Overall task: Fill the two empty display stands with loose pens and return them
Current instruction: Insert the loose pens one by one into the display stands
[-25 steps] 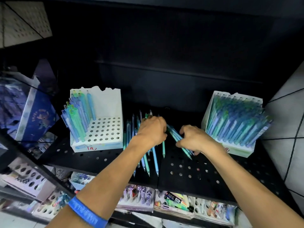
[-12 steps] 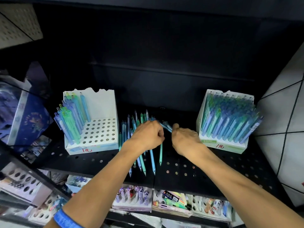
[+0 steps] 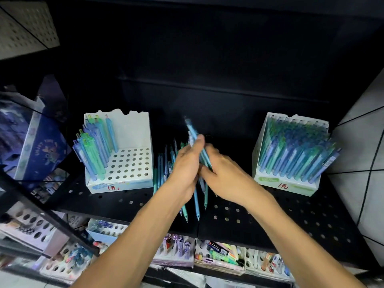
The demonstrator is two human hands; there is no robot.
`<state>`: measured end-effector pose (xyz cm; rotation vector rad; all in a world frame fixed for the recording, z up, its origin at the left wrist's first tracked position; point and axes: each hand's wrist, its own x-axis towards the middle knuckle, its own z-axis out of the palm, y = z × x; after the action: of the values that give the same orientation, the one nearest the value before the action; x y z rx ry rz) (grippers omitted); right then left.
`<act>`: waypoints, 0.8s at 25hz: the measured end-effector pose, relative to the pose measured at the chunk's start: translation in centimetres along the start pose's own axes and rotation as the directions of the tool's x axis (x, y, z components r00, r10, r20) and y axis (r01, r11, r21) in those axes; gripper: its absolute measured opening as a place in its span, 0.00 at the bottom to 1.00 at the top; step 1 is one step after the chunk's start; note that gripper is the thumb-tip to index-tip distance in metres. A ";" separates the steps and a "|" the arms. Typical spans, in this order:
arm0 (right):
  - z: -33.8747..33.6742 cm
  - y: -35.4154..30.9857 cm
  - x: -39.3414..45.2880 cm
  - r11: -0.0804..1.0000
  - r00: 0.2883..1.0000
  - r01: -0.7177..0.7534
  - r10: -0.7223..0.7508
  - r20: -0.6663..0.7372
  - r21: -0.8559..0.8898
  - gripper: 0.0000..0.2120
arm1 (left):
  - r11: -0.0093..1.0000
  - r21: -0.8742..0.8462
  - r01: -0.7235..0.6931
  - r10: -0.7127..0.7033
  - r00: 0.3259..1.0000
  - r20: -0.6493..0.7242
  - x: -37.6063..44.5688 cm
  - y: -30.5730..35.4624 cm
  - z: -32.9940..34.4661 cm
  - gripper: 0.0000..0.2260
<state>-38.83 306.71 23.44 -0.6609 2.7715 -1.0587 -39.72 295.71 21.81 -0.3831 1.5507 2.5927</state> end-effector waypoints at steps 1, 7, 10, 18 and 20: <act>-0.1 0.3 0.0 0.998 1.000 0.008 -0.008 -0.004 0.061 0.16 | 0.997 -0.074 -0.030 0.026 0.998 -0.056 -0.2 0.2 -0.3 0.14; 0.5 2.6 0.2 0.952 0.943 -0.252 0.200 -0.267 -0.176 0.07 | 0.995 -0.097 -0.035 0.019 0.987 -0.157 -0.4 0.8 -1.5 0.13; 0.5 2.7 0.5 0.918 0.936 -0.313 0.256 -0.242 -0.242 0.07 | 0.995 0.025 0.101 -0.096 0.980 -0.177 -0.6 0.0 -1.7 0.12; -1.4 3.5 8.4 0.806 0.985 -0.162 0.098 -0.140 -0.569 0.18 | 0.987 -0.120 0.107 -0.125 0.980 -0.152 -1.4 0.5 -4.5 0.06; 0.7 5.2 9.2 0.762 0.982 -0.146 0.189 0.002 -0.630 0.14 | 0.979 -0.170 0.109 -0.130 0.984 -0.118 -1.4 0.8 -4.7 0.07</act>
<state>-48.82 305.76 20.06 -0.4634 3.0336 -0.0355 -37.80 291.24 20.71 -0.6496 1.3080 2.6546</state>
